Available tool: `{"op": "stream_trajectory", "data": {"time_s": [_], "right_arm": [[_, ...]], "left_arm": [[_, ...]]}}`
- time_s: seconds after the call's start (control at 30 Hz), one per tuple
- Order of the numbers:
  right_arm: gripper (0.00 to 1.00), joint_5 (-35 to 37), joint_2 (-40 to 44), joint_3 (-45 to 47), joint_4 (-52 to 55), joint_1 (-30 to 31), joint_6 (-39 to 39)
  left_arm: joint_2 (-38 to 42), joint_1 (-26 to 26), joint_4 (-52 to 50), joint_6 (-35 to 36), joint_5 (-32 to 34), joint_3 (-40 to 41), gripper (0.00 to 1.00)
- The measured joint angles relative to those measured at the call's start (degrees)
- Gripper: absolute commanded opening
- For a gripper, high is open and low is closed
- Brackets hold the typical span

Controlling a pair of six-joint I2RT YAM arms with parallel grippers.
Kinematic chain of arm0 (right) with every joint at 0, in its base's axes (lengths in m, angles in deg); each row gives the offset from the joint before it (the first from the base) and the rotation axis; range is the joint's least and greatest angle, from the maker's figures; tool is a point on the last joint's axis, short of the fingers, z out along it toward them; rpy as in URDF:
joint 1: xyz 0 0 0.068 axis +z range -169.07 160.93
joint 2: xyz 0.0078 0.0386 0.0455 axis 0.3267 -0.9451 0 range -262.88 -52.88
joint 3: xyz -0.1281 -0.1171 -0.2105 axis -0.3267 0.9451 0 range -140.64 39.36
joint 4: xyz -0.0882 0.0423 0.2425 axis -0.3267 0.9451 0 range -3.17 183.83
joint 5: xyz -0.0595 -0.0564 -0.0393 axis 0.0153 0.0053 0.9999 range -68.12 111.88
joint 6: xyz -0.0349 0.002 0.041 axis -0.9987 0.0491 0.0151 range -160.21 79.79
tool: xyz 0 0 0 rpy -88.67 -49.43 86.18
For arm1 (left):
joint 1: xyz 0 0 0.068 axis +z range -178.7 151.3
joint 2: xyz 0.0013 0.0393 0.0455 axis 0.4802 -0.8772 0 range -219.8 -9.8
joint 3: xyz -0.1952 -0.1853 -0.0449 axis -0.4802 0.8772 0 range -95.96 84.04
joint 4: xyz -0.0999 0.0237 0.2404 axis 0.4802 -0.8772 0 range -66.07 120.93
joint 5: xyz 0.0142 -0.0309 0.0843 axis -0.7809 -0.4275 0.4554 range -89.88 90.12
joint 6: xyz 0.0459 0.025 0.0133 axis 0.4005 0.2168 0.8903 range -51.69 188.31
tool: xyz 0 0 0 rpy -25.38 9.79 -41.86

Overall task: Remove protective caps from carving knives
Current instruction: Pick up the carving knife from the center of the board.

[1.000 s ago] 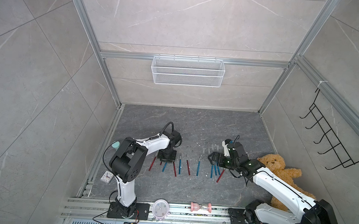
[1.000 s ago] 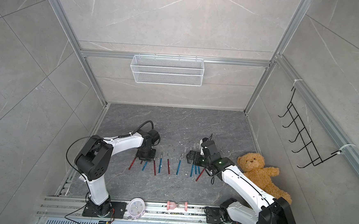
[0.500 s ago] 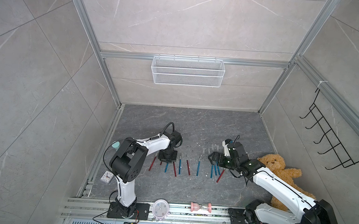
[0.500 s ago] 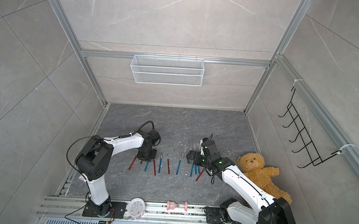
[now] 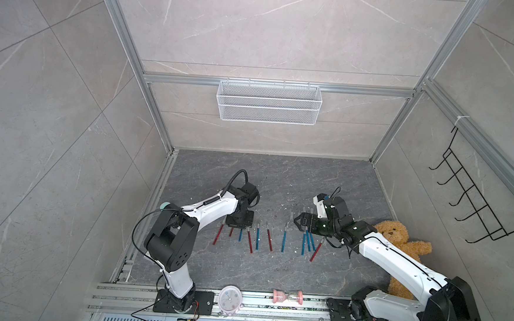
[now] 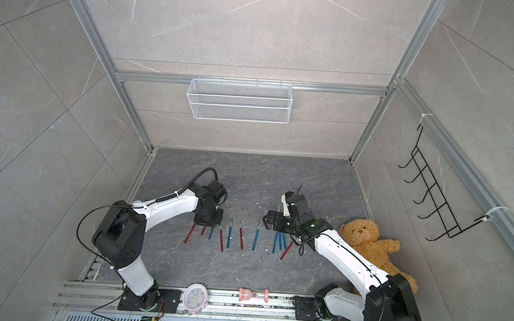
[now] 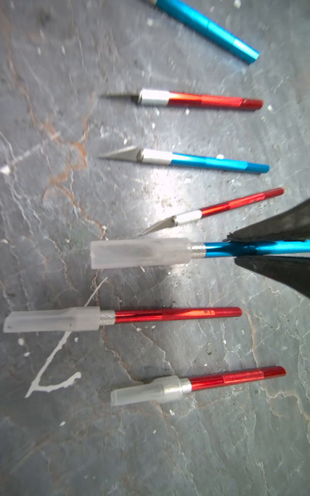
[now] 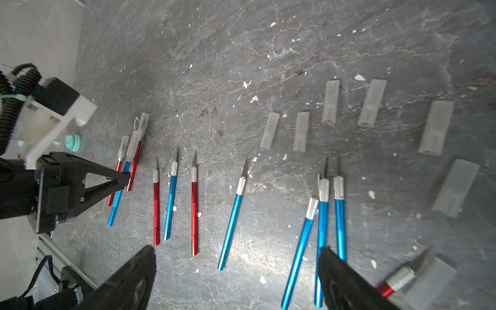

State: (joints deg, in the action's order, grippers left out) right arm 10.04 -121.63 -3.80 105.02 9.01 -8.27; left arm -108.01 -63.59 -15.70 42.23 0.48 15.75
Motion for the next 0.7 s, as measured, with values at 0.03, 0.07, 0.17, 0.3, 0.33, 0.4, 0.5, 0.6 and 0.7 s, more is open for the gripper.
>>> {"op": "stream_trajectory", "data": {"time_s": [0.03, 0.07, 0.17, 0.3, 0.33, 0.4, 0.5, 0.6, 0.7], "right_arm": [[0.93, -0.50, -0.42, -0.02, -0.66, 0.00, 0.11], [0.92, -1.07, -0.81, -0.04, -1.36, 0.00, 0.26], [0.91, -2.62, -1.97, -0.04, -3.63, 0.00, 1.18], [0.86, -5.35, -4.90, -0.09, -7.76, 0.02, 3.06], [0.86, -5.95, -5.75, -0.11, -8.76, 0.02, 3.50], [0.84, -7.13, -7.37, -0.26, -10.54, 0.04, 4.50], [0.82, -8.31, -9.68, -1.11, -12.90, 0.48, 5.75], [0.80, -9.38, -11.80, -2.16, -15.41, 1.46, 6.99], [0.75, -10.29, -13.97, -3.06, -17.75, 2.36, 8.20]], "left_arm": [[0.72, 0.00, 0.07, 0.00, -0.61, 0.00, 0.13], [1.44, 0.00, 0.24, 0.00, -1.46, 0.00, 0.13], [3.10, 0.00, 1.05, -0.07, -3.80, -0.02, 0.13], [3.89, -0.92, 3.04, -0.52, -6.54, -0.22, 0.12], [3.89, -1.40, 3.58, -0.72, -6.91, -0.31, 0.12], [3.89, -2.78, 4.35, -0.98, -7.58, -0.61, 0.12], [3.87, -5.49, 5.77, -1.60, -8.63, -1.92, 0.12], [3.58, -7.78, 7.30, -2.27, -9.57, -3.54, 0.12], [2.75, -9.68, 8.50, -2.84, -9.92, -4.94, 0.12]]}}
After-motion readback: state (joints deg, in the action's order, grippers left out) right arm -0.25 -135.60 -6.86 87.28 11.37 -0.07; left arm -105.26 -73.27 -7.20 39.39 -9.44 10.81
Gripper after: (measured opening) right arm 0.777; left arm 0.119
